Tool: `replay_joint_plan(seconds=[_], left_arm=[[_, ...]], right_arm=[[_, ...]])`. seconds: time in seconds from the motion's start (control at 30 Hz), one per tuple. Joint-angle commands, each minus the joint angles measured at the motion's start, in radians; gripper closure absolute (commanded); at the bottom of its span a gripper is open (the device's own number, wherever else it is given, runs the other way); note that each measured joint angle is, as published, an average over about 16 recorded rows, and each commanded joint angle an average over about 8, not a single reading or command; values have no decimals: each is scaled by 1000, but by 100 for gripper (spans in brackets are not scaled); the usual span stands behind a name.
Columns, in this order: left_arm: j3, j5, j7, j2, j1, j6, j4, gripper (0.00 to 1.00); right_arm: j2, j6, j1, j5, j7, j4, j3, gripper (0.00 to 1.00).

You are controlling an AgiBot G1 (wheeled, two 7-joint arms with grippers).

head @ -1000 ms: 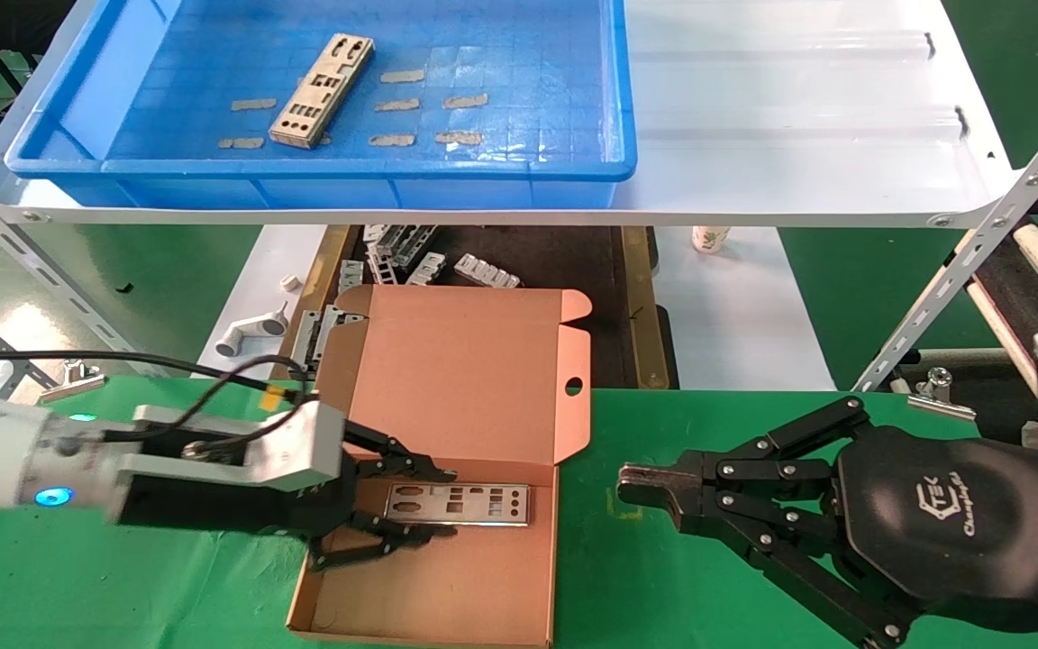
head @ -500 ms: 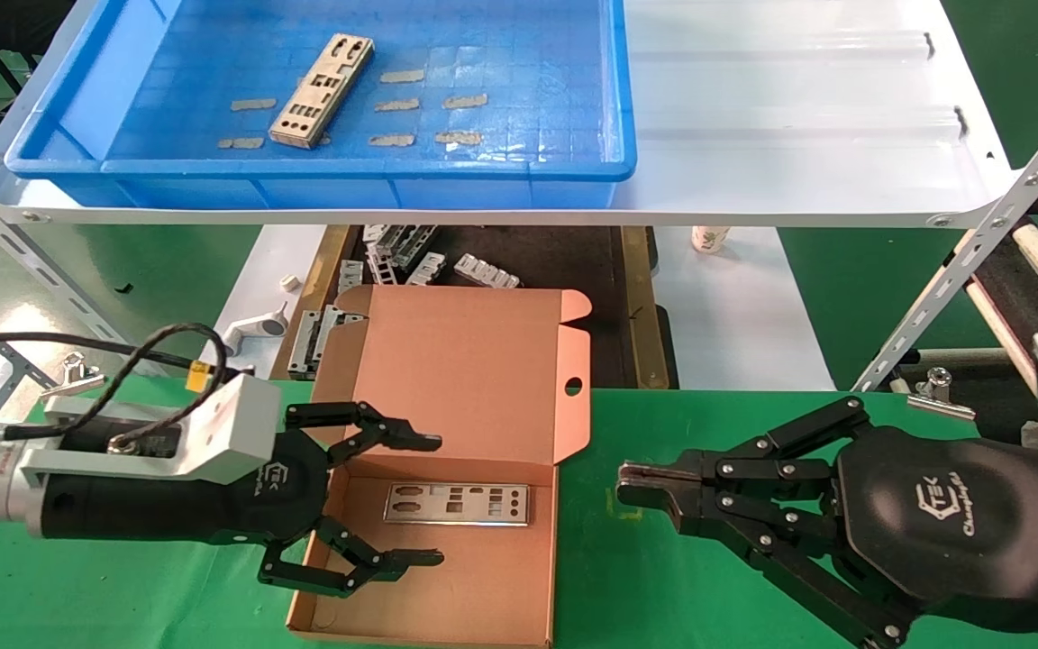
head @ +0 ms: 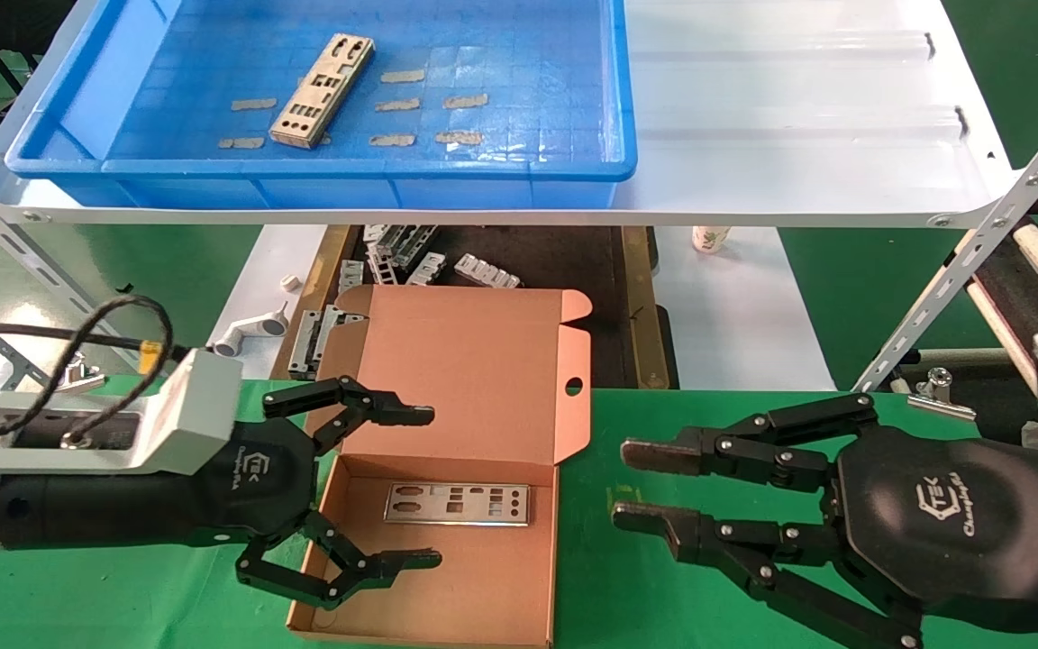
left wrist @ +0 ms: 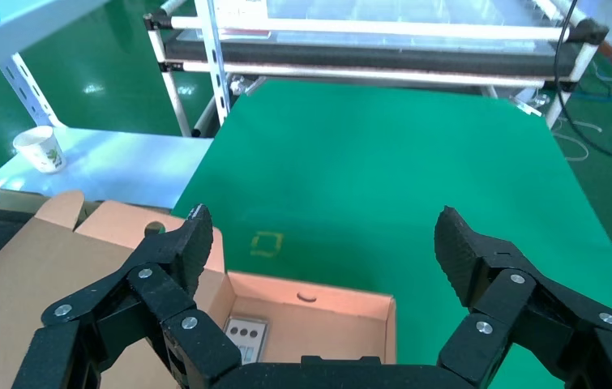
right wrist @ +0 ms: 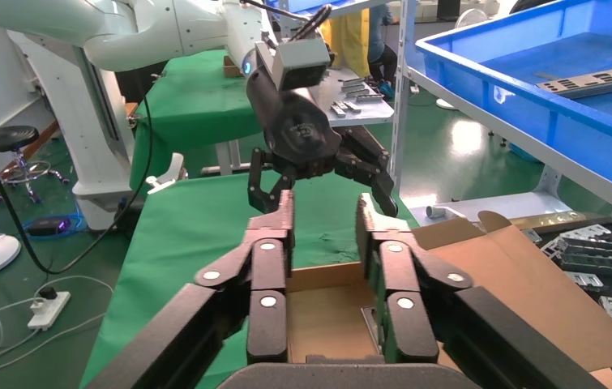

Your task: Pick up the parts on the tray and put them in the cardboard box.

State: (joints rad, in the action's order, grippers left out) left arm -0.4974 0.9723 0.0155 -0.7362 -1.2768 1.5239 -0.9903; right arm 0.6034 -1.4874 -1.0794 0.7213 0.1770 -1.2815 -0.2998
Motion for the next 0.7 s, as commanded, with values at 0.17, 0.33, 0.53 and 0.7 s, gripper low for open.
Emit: replay_joint_plan(seconds=[0.17, 0.33, 0.53, 0.7], left_arm=[[36, -40, -34, 21, 34, -5, -49, 0], [66, -74, -62, 38, 62, -9, -89, 0], [102, -114, -96, 59, 95, -13, -138, 0], [132, -147, -124, 76, 123, -17, -179, 0]], right_arm=[[0, 0, 0, 0, 0, 0, 0, 0], [0, 0, 0, 0, 0, 0, -1, 0], [0, 0, 0, -1, 0, 0, -1, 0], [0, 0, 0, -1, -1, 0, -1, 0]])
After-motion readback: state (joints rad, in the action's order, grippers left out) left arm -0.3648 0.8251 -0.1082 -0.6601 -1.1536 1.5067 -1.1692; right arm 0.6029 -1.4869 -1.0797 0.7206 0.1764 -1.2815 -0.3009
